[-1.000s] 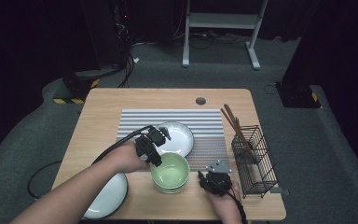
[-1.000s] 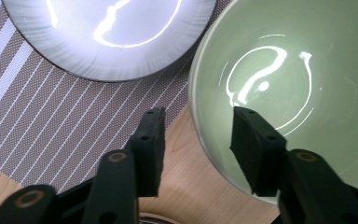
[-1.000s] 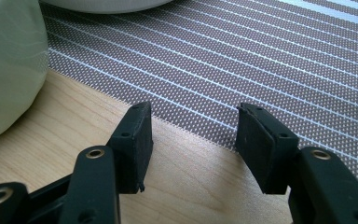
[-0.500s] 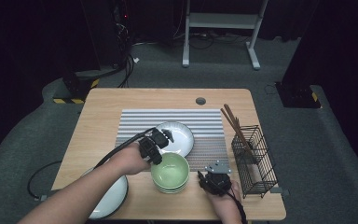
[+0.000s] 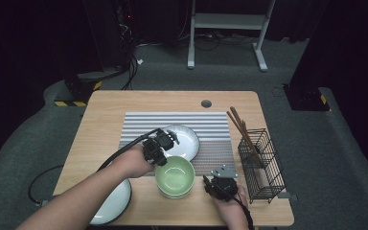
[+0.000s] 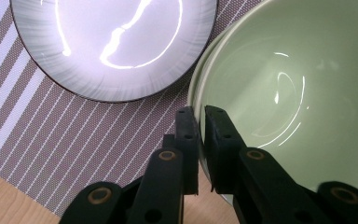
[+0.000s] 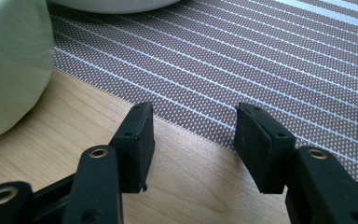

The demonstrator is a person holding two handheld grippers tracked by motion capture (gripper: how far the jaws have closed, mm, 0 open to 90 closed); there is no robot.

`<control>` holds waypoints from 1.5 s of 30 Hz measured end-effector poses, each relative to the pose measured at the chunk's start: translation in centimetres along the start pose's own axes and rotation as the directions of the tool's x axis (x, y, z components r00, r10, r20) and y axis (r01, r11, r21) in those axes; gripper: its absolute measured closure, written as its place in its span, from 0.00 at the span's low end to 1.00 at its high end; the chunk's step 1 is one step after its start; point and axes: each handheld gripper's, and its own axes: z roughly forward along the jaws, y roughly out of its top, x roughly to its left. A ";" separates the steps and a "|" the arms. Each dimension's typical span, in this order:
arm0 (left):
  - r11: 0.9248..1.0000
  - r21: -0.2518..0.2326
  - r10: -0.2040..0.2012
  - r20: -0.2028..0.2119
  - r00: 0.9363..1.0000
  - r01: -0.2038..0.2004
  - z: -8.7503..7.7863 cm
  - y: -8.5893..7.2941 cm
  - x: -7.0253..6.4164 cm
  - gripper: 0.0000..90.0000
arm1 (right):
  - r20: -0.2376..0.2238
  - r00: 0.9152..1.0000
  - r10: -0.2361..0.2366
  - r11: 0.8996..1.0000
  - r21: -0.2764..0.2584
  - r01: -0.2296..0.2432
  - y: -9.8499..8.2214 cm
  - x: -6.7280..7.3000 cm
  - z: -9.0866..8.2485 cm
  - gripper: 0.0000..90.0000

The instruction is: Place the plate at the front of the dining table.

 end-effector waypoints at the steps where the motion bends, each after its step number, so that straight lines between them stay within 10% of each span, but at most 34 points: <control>1: 1.000 0.000 -0.001 0.000 1.000 0.001 0.0 0.0 0.0 0.93 | -0.001 1.000 0.001 1.000 0.000 -0.001 0.0 0.0 0.0 0.53; 45: 1.000 -0.001 0.012 -0.017 1.000 -0.012 -0.2 -0.1 -0.1 0.85 | -0.013 1.000 0.000 1.000 0.002 0.000 0.0 0.0 0.0 0.53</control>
